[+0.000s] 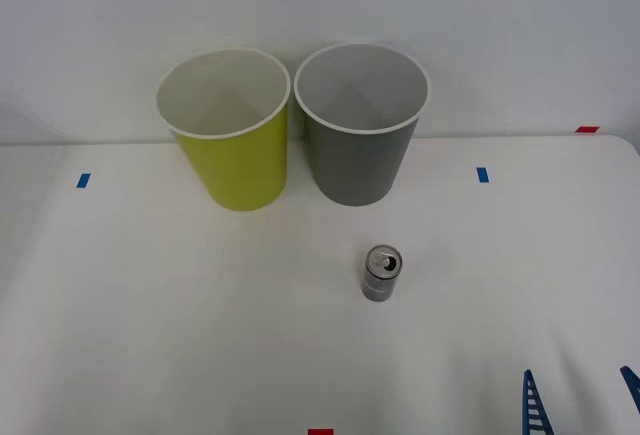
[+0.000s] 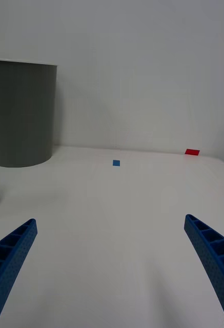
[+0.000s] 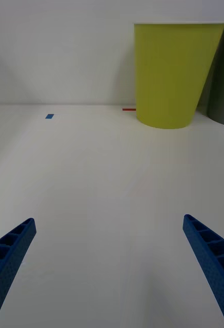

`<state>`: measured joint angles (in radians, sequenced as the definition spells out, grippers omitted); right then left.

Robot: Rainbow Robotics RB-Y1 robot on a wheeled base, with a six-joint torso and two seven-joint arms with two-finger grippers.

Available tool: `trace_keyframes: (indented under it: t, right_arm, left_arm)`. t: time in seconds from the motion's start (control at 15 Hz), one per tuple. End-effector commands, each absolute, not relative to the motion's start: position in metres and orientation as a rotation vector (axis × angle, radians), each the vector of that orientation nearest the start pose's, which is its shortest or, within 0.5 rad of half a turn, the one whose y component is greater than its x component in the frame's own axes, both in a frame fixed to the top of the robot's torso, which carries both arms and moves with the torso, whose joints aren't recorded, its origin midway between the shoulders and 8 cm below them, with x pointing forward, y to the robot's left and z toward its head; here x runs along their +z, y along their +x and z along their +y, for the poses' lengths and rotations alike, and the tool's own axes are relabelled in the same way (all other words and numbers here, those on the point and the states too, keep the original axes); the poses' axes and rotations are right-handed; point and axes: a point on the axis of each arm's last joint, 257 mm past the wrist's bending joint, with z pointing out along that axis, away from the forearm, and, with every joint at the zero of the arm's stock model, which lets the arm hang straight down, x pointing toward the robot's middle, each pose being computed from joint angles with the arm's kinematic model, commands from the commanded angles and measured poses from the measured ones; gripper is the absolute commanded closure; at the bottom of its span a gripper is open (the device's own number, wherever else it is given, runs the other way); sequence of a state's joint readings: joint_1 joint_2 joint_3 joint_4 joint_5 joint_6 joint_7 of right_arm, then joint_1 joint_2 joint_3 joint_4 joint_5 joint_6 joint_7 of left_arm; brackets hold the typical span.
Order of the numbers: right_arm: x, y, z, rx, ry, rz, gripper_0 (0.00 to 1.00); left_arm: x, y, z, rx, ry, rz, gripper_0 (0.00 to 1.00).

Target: Put cans in the gray bin and PET bottles in the light green bin.

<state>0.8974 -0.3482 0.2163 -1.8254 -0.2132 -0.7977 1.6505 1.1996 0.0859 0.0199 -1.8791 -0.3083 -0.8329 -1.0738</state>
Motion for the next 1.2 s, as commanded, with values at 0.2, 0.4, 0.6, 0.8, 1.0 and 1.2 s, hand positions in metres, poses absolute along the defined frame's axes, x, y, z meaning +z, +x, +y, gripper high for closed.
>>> trace_keyframes:
  t: [0.2,0.4,0.6,0.8,1.0,1.2]
  right_arm:
    - [-0.2543,0.2408,-0.2874,-0.070,-0.067,1.438,0.00]
    - [-0.2543,0.2408,-0.2874,-0.070,-0.067,1.438,0.00]
    - [-0.2543,0.2408,-0.2874,-0.070,-0.067,1.438,0.00]
    - [-0.2543,0.2408,-0.2874,-0.070,-0.067,1.438,0.00]
    - [-0.2543,0.2408,-0.2874,-0.070,-0.067,1.438,0.00]
    - [-0.2543,0.2408,-0.2874,-0.070,-0.067,1.438,0.00]
  left_arm:
    - [-0.2792,0.1532,0.2988,0.009,-0.062,1.633,0.00]
    - [-0.2792,0.1532,0.2988,0.009,-0.062,1.633,0.00]
    - [-0.2792,0.1532,0.2988,0.009,-0.062,1.633,0.00]
    - [-0.2792,0.1532,0.2988,0.009,-0.062,1.633,0.00]
    - [-0.2792,0.1532,0.2988,0.009,-0.062,1.633,0.00]
    - [-0.2792,0.1532,0.2988,0.009,-0.062,1.633,0.00]
